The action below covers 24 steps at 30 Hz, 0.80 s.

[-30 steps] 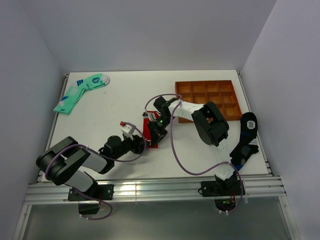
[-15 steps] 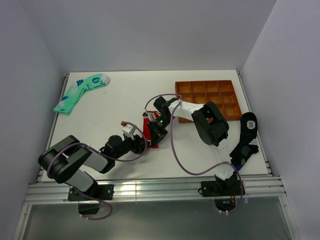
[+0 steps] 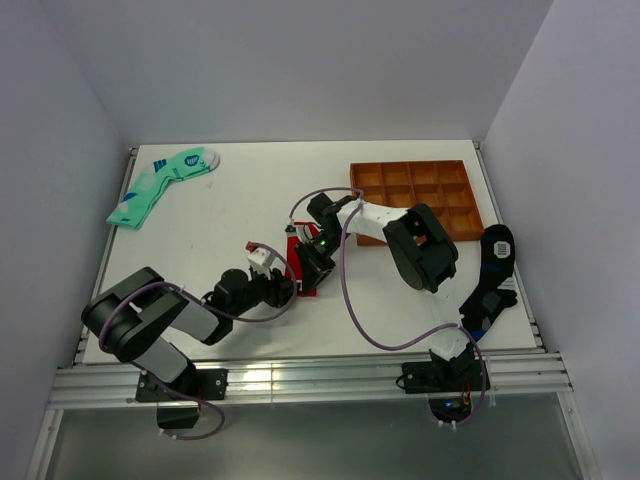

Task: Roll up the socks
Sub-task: Roll the sock at the center of the board.

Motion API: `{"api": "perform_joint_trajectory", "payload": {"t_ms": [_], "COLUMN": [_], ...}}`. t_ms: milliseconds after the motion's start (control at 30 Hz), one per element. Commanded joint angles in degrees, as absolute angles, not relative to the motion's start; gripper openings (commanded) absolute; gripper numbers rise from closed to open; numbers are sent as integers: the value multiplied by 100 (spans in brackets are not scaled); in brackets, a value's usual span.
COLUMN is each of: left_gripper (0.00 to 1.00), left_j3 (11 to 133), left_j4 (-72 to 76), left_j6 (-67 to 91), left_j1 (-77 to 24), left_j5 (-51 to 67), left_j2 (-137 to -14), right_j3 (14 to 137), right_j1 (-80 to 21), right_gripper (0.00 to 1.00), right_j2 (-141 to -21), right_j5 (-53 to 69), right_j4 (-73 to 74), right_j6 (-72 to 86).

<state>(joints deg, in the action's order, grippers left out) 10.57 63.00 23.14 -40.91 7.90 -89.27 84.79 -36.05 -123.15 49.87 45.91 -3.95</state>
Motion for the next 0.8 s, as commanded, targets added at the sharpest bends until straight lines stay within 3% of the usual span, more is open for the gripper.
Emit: {"api": "perform_joint_trajectory", "payload": {"t_ms": [0,167,500,667,700,767], "left_gripper": [43,36,0,1,20,29], "left_j3": [1239,1309,1476,1450,1450,1380], "left_j4": [6284,6179,5889,5819,5784,5775], "left_j6": [2171,2180,2215,2294,2311,2347], "left_j1": [-4166,-4192,-4201,-4201,-4201,-4201], "left_j5": [730,624,545,414,370,256], "left_j2": [-9044,-9123,-9237,-9150,-9097,-8835], "right_j3": [8552,8543,8385,8183,8165,8156], "right_j1": [-3551,-3551,-3542,-3524,-3524,-3533], "right_gripper": [0,0,0,0,0,0], "right_j2": [-12217,-12243,-12234,-12191,-12190,-12182], "right_j5": [5001,5019,4887,4922,4904,4861], "right_j4": [4658,4632,4316,4061,4043,4060], "right_j6": [-431,-431,-281,-211,-211,-211]}}
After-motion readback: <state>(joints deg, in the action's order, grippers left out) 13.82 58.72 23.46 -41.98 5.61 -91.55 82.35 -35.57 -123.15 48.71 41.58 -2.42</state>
